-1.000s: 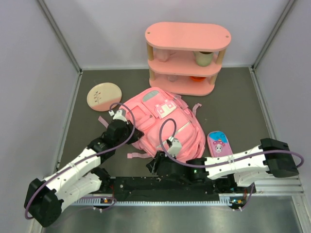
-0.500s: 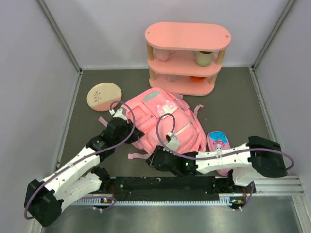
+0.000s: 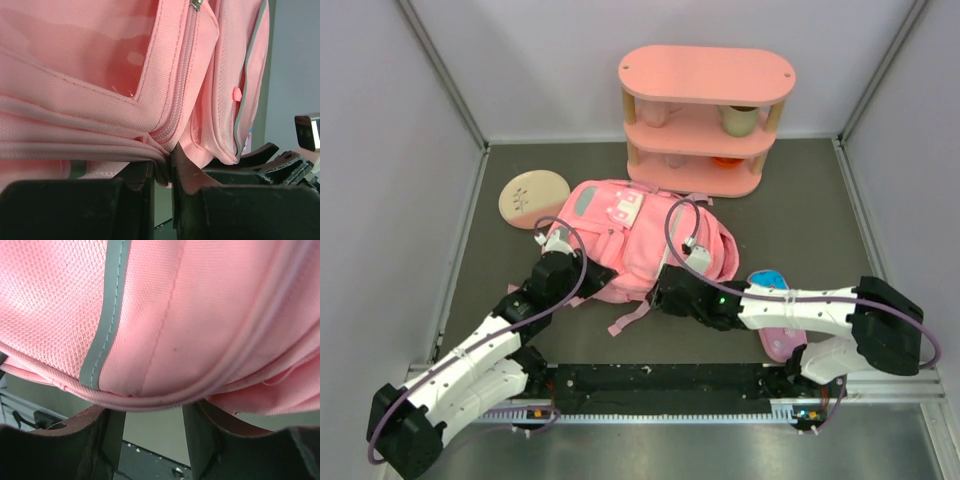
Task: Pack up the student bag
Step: Zip the student bag at the center of the board.
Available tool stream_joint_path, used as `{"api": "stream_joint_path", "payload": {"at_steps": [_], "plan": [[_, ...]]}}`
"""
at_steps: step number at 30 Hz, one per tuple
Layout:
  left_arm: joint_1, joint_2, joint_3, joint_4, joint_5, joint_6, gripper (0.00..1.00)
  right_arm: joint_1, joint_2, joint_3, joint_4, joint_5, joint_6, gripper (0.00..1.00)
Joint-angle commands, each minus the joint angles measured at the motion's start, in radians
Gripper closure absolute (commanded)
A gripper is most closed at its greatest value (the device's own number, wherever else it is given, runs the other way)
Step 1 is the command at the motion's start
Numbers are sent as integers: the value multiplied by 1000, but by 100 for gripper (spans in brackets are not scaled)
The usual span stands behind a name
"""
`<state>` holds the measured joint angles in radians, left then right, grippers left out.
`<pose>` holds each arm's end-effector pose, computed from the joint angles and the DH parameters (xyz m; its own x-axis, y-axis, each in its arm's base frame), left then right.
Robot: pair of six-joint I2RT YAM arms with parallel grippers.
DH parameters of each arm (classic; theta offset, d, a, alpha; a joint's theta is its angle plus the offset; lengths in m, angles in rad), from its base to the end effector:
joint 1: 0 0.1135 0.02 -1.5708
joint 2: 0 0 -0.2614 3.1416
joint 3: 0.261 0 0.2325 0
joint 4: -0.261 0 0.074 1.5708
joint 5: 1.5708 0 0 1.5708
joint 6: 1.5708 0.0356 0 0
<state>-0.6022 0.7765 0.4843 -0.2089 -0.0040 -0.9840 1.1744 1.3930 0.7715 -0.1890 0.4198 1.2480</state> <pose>0.1336 -0.0917 0.2368 -0.6885 -0.5372 -0.4872 -0.0176 0.6840 -0.7293 0.1156 0.2386 0.2116 -0.7848 0.3680 -0.4987 0.0325 0.8279 0.5599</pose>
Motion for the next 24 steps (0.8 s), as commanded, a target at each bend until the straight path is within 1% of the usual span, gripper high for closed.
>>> {"api": "stream_joint_path", "payload": {"at_steps": [1,3,4,5,6,7,8,9,12,14,15,17,18,23,24], "plan": [[-16,-74,-53,60,151,-28,100,-93,-90,-5,-66,194,-230,51],[-16,-57,-65,83,157,-35,100,-91,-118,-8,-53,140,-265,48],[-16,-46,-66,88,165,-38,98,-88,-132,-15,-47,75,-274,48],[-16,-37,-64,94,171,-36,93,-82,-158,-27,-26,50,-269,48],[-16,-16,-58,103,174,-36,91,-55,-173,-62,-15,37,-263,47],[-16,-8,-56,109,180,-36,87,-41,-186,-81,-4,21,-240,47],[-16,3,-53,117,183,-38,77,-21,-208,-122,41,13,-234,47],[-18,21,-53,138,191,-39,73,17,-215,-141,58,20,-225,47],[-18,47,-50,181,211,-54,67,73,-212,-192,131,43,-180,48],[-18,66,-36,189,225,-53,62,106,-177,-205,172,50,-153,48],[-18,70,-30,187,229,-48,51,114,-160,-205,180,63,-127,48],[-18,79,-18,187,245,-47,44,137,-131,-202,213,83,-124,48],[-18,81,-15,189,249,-44,36,145,-103,-199,235,124,-125,48],[-19,79,-13,181,242,-36,38,142,-60,-160,247,261,-163,46],[-19,79,-15,180,242,-33,38,133,-45,-149,258,260,-189,46]]}}
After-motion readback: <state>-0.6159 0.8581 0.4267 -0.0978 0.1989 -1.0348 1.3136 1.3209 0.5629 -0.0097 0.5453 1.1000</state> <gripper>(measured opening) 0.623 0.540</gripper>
